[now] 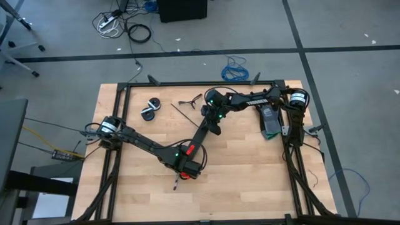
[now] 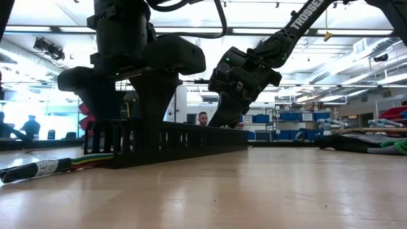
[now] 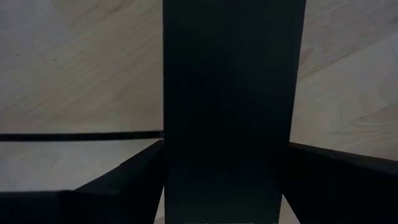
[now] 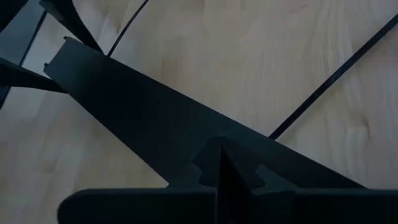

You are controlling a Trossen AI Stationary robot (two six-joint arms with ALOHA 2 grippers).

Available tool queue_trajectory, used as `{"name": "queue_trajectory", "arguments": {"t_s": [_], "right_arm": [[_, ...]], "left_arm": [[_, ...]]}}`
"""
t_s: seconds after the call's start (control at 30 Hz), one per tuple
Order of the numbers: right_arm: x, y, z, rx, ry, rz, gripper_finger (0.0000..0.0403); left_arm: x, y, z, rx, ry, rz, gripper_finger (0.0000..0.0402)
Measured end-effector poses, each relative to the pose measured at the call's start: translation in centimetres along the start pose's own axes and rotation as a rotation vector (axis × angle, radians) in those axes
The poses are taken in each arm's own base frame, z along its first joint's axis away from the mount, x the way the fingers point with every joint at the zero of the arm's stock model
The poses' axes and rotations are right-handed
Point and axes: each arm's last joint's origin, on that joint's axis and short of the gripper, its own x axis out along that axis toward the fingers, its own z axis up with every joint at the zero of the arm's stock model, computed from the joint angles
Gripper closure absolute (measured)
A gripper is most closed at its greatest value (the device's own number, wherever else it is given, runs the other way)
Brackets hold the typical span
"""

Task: Ziptie cables
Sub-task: Insert the black cover of the black cable duct

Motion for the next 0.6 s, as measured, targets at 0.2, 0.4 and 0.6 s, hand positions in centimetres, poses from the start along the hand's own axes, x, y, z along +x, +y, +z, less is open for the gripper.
{"name": "queue_trajectory", "arguments": {"t_s": [0.2,0.4,0.6], "right_arm": [[-0.4,-0.7,-0.1,0.015,-0.008,-0.006,0.0403],[-1.2,-1.8,-0.4,0.048,-0.013,-0.021,0.0403],[-1.5,-2.3,-0.5,0.059,-0.017,-0.03,0.0403]], "left_arm": [[0.0,0.0,0.0,0.0,0.002,0.0,0.0137],[0.0,0.0,-0.2,-0.002,0.033,-0.002,0.0137],[-0.1,-0.1,-0.6,0.007,0.043,-0.006,0.0131]]}}
